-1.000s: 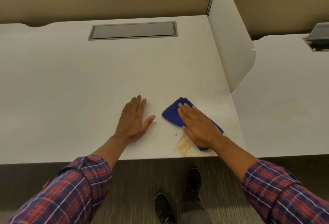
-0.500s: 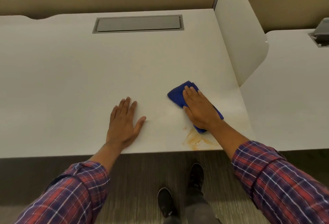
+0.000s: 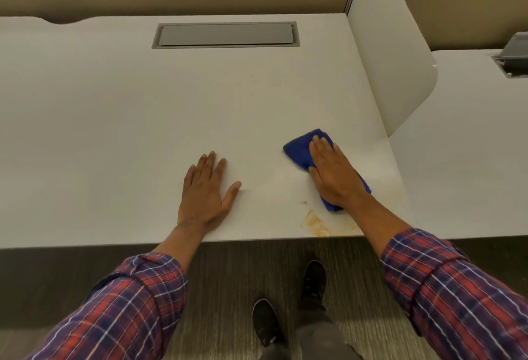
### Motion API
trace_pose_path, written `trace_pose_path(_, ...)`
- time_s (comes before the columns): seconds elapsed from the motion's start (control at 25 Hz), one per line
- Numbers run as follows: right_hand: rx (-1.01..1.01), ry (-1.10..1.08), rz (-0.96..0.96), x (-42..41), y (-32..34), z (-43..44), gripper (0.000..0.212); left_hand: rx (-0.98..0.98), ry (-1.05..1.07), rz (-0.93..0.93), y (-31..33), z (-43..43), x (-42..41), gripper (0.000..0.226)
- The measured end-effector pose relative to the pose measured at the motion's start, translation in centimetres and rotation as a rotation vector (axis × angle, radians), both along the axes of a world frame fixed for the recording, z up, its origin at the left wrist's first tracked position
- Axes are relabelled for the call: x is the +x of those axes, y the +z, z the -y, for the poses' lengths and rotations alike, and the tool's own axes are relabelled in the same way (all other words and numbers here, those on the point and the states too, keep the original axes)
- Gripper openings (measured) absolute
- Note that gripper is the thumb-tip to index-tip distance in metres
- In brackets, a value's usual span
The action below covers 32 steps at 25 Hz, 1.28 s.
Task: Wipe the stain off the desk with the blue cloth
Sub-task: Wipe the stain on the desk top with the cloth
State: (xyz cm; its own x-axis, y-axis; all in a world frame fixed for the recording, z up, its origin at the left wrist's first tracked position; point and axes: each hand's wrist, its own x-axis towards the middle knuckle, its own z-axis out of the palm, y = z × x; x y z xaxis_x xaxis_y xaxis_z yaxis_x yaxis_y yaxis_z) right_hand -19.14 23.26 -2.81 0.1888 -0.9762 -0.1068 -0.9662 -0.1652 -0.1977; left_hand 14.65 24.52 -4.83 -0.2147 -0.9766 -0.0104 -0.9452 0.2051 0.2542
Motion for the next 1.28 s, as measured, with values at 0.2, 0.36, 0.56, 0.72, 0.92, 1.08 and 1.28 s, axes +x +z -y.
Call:
trace_pose_path(0.2,-0.007,0.179,-0.017,5.7,-0.2,-1.3,0.065,0.006,-0.005,-0.014,0.2,0.1,-0.1,0.085)
trace_pose_path(0.36,-0.006,0.317,0.005,6.5,-0.8,-6.1,0.070,0.024,0.001,-0.033,0.6,0.1,0.0,0.085)
trace_pose_path(0.56,-0.057,0.195,-0.021,1.8,-1.2,-4.9,0.067,0.020,0.002,-0.034,0.3,0.0,0.1,0.083)
trace_pose_path(0.72,-0.051,-0.010,0.000,4.4,-1.2,-1.5,0.065,0.013,-0.003,-0.030,0.2,-0.1,0.0,0.084)
trace_pose_path(0.92,-0.068,0.184,0.039,9.1,-1.2,-2.2,0.067,0.008,-0.001,-0.067,0.1,-0.1,0.1,0.083)
trace_pose_path(1.08,-0.072,0.317,0.104,11.0,-1.2,-4.9,0.069,0.012,-0.006,-0.086,0.2,-0.1,0.1,0.080)
trace_pose_path(1.28,-0.004,0.383,0.292,10.0,-0.3,-9.2,0.063,0.025,0.038,-0.142,0.3,0.1,-0.2,0.072)
